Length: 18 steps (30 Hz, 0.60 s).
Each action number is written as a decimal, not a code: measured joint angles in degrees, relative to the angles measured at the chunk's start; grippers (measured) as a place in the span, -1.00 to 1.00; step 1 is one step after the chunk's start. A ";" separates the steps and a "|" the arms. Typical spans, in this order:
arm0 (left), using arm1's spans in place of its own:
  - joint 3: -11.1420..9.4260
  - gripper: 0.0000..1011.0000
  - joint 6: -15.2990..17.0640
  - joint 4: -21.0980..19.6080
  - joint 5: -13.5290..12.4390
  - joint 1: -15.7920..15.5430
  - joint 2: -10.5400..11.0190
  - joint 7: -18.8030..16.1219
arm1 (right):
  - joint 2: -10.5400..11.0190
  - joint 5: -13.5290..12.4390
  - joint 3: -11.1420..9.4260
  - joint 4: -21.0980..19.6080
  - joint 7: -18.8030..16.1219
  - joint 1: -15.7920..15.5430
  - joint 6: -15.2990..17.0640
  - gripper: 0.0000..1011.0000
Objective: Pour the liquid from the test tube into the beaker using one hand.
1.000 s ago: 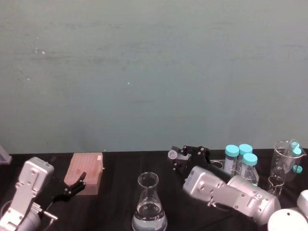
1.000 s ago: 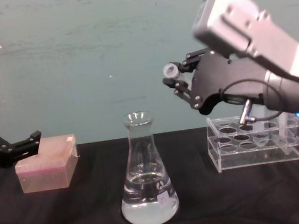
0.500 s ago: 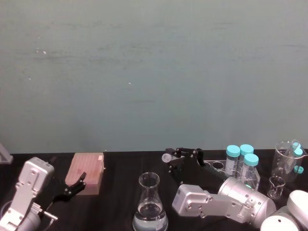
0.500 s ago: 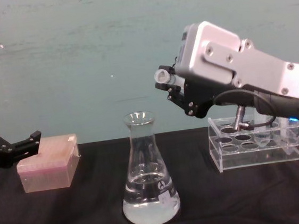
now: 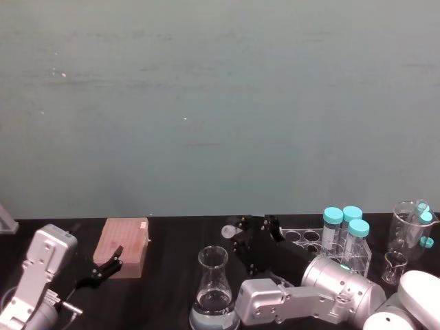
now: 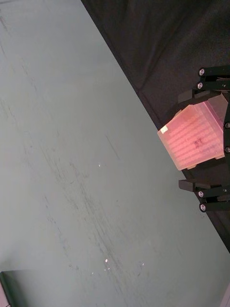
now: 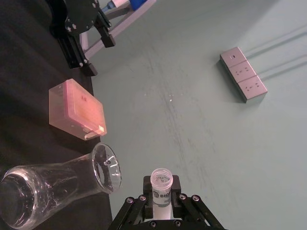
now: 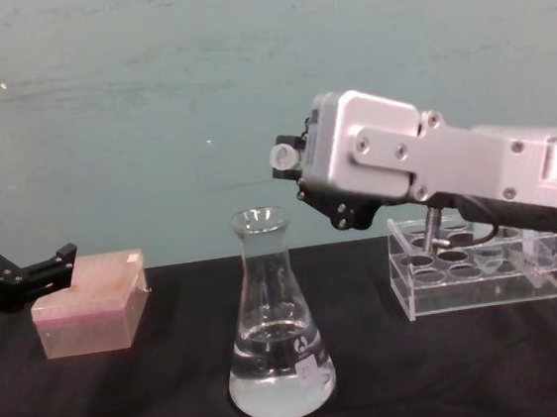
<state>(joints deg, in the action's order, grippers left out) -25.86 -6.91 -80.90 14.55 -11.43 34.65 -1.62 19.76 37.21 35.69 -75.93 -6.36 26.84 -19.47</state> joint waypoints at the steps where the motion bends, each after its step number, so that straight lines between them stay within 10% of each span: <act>1: 0.00 0.98 0.00 0.00 0.00 0.00 0.00 0.00 | -0.01 0.21 0.13 0.05 0.08 0.10 0.00 -0.59; 18: 0.00 0.98 0.00 0.00 0.00 0.00 0.00 0.00 | 0.18 5.10 2.39 1.03 3.42 1.69 0.82 -0.59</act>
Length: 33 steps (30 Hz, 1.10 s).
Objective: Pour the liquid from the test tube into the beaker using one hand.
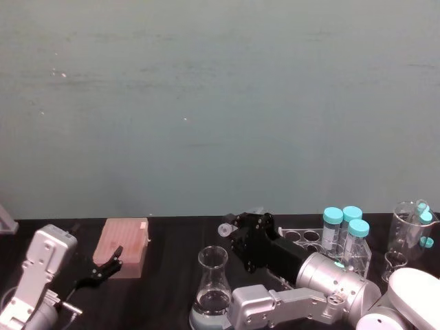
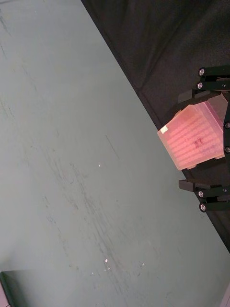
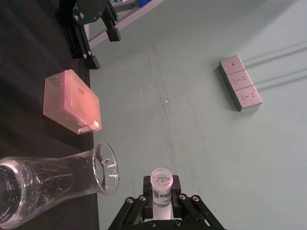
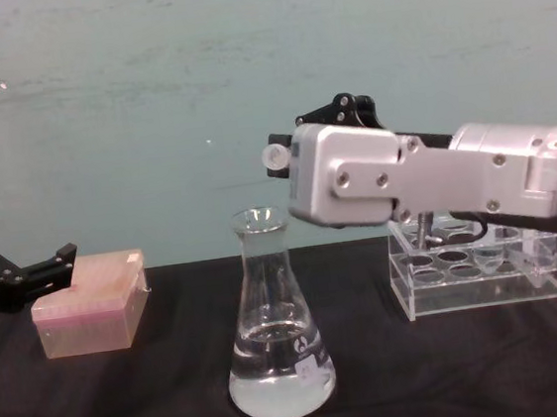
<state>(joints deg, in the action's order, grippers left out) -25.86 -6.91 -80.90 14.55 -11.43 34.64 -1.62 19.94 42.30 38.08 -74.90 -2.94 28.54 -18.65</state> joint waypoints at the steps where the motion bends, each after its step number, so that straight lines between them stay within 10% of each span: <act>1: 0.00 0.98 0.00 0.00 0.00 0.00 0.00 0.00 | 0.09 0.43 0.21 0.03 0.25 0.09 0.04 -0.59; 33: 0.00 0.98 0.00 0.00 0.00 0.00 0.00 0.00 | 1.60 9.70 4.93 1.67 7.68 1.75 0.34 -0.59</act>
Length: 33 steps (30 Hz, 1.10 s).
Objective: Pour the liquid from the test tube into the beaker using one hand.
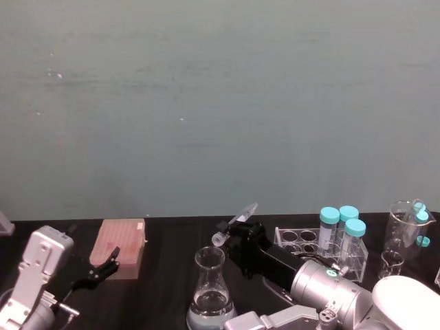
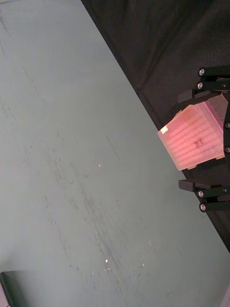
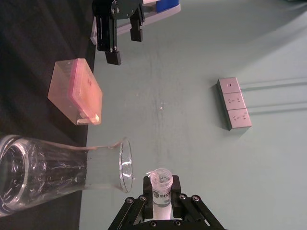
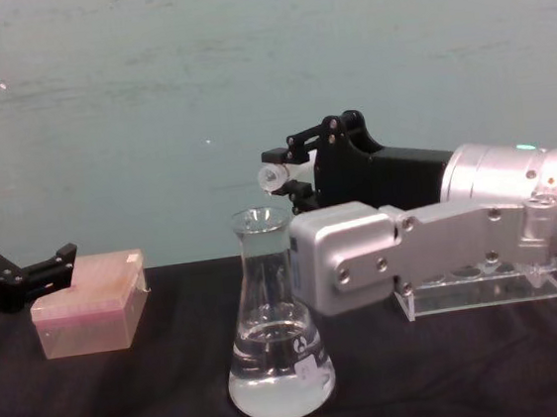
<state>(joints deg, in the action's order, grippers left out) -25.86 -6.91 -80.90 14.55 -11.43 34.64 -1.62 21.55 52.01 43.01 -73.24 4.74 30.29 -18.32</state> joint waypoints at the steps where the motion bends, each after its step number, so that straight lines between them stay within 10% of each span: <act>1: 0.00 0.98 0.00 0.00 0.00 0.00 0.00 0.00 | 0.06 0.55 0.22 0.07 0.46 0.09 0.19 -0.59; 33: 0.00 0.98 0.00 0.00 0.00 0.00 0.00 0.00 | 0.74 5.42 3.54 1.02 4.48 1.64 1.86 -0.59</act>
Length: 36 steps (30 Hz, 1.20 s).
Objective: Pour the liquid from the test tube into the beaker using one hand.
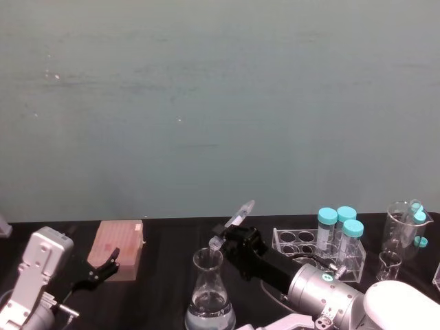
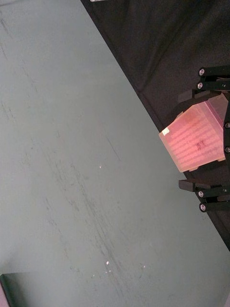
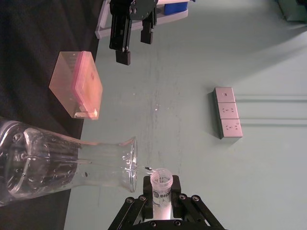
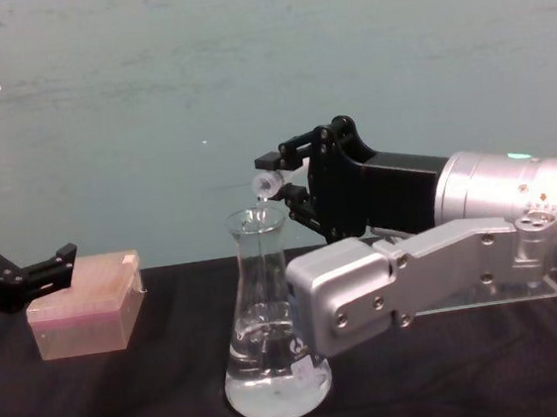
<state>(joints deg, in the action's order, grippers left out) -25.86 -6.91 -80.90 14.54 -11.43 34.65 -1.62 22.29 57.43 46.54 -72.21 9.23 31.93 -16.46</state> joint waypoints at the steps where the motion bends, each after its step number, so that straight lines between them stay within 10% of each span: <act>1: 0.00 0.98 0.00 0.00 0.00 0.00 0.00 0.00 | 0.04 0.18 0.11 0.04 0.12 0.09 0.07 -0.59; 36: 0.00 0.98 0.00 0.00 0.00 0.00 0.00 0.00 | 0.59 2.45 2.29 0.45 1.28 1.56 0.81 -0.59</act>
<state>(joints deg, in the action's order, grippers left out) -25.86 -6.91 -80.90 14.54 -11.43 34.65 -1.62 22.87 59.88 48.83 -71.77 10.51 33.49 -15.64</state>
